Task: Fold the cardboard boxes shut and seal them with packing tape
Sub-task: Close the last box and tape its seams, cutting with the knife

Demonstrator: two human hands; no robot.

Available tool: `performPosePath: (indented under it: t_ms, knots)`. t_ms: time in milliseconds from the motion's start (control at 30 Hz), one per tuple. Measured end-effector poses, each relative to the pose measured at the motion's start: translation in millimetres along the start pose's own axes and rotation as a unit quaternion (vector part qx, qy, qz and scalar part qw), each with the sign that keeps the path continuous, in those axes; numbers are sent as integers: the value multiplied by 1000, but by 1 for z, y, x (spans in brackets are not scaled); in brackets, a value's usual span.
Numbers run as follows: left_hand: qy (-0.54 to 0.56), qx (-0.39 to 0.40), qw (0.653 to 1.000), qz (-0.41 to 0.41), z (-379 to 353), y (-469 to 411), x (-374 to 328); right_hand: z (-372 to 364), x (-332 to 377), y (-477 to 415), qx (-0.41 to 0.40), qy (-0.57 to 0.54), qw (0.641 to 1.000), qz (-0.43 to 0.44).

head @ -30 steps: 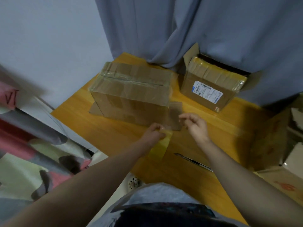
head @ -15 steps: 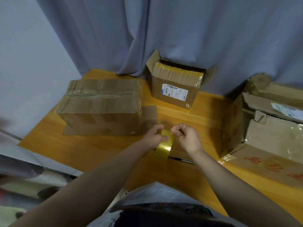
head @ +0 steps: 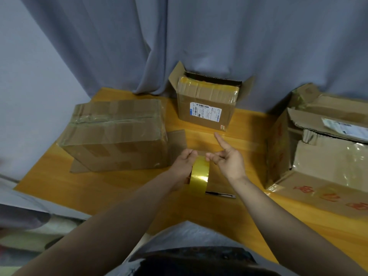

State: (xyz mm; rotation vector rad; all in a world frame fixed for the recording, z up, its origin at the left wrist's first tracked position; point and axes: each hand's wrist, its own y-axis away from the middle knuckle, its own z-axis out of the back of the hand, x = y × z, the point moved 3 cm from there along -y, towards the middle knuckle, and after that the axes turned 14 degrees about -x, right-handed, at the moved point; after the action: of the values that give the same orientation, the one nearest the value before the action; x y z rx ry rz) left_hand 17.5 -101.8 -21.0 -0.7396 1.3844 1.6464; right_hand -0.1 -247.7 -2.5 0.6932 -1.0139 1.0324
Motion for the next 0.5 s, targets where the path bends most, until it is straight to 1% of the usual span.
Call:
performPosePath:
  t_ms: [100,267,500]
  knots:
    - [-4,-1,1000,9,-1,0,1,0,0,-1,13,14,1000,24]
    - [18,13,999,48,0,-1,-3,3,-1,-3,18,48,996,69]
    - [19,20,998,54,-2,-4,-3,2,-4,-9,23,70,996,41]
